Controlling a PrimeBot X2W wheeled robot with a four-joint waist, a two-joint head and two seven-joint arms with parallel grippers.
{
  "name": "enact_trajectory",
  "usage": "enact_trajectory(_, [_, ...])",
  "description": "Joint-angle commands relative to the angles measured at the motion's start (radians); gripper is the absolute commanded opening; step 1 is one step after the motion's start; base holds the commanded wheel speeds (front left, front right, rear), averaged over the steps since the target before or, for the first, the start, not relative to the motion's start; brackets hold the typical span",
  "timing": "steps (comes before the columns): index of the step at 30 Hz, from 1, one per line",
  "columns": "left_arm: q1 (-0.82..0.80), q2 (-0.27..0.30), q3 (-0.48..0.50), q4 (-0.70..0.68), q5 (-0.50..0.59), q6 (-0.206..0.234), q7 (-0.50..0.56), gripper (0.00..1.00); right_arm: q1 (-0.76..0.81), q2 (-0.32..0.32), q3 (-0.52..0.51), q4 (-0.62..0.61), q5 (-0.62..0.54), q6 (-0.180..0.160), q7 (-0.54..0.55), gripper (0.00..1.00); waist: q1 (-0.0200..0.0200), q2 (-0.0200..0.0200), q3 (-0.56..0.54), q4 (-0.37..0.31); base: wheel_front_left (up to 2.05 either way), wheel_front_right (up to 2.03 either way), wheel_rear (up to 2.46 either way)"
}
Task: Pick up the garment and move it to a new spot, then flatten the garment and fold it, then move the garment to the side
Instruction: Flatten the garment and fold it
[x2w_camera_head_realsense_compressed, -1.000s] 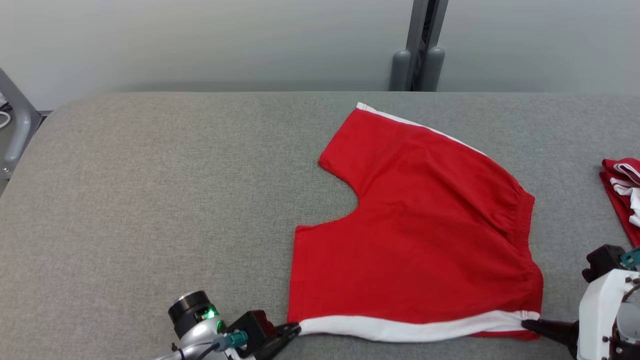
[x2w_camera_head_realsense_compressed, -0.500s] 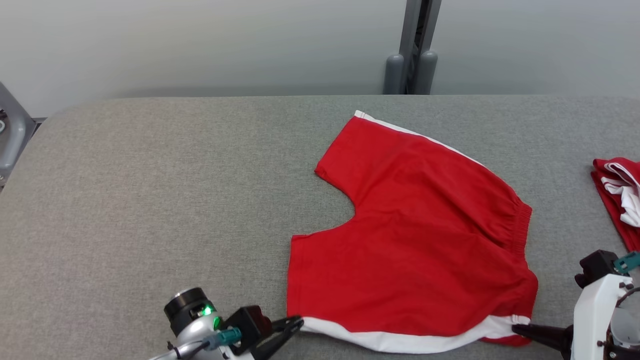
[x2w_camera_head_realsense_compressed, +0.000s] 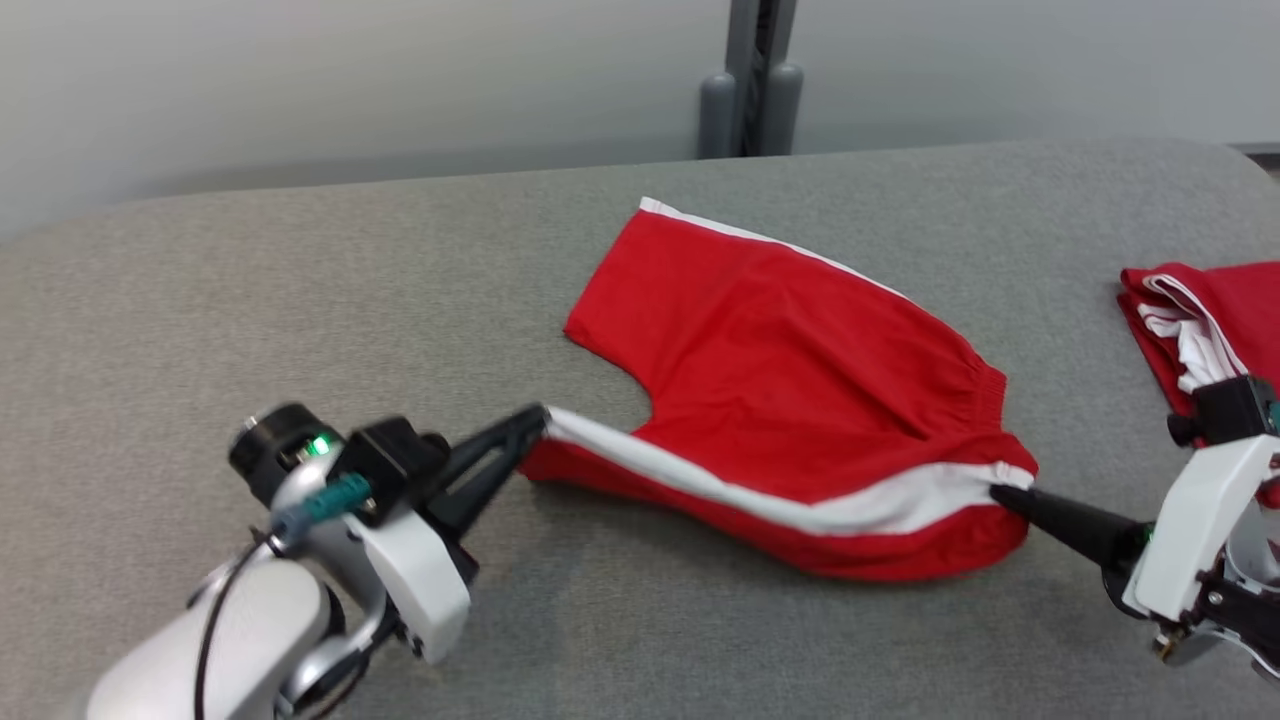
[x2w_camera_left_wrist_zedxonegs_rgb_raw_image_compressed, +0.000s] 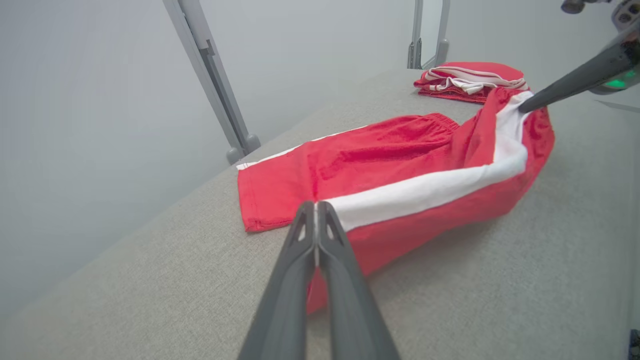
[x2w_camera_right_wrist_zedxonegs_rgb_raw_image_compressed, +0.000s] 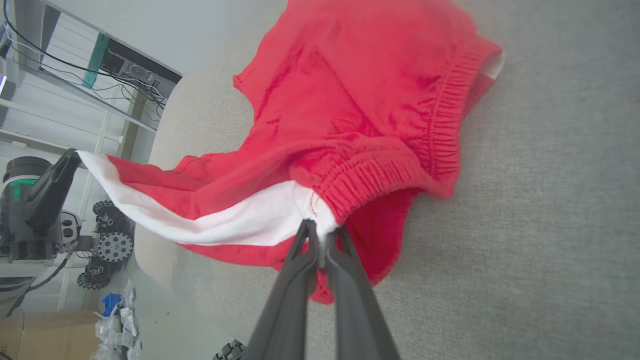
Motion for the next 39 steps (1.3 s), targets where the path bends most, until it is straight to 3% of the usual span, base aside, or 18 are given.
enact_trajectory(1, [-0.018, 0.004, 0.01, 0.005, -0.002, 0.007, -0.001, 0.0, -0.008, 0.007, -0.004, -0.003, -0.006, 0.0, -0.009, 0.0, 0.0, 0.0, 0.019, -0.02, 0.0, 0.0, 0.0])
enact_trajectory(9, [-0.179, -0.007, 0.109, 0.091, -0.023, 0.053, 0.042, 0.0, -0.076, 0.083, -0.064, 0.015, -0.077, 0.0, -0.095, 0.0, 0.0, 0.0, 0.117, -0.113, 0.0, 0.0, 0.0])
enact_trajectory(17, [-0.341, -0.044, 0.121, 0.246, 0.007, 0.067, 0.106, 0.0, -0.135, 0.168, -0.106, 0.073, -0.124, 0.0, -0.18, 0.0, 0.0, 0.0, 0.207, -0.183, 0.0, 0.0, 0.0])
enact_trajectory(39, [-0.686, -0.163, 0.05, 0.658, 0.136, 0.036, 0.137, 0.0, -0.258, 0.354, -0.126, 0.155, -0.155, 0.0, -0.274, 0.0, 0.0, 0.0, 0.378, -0.312, 0.0, 0.0, 0.0])
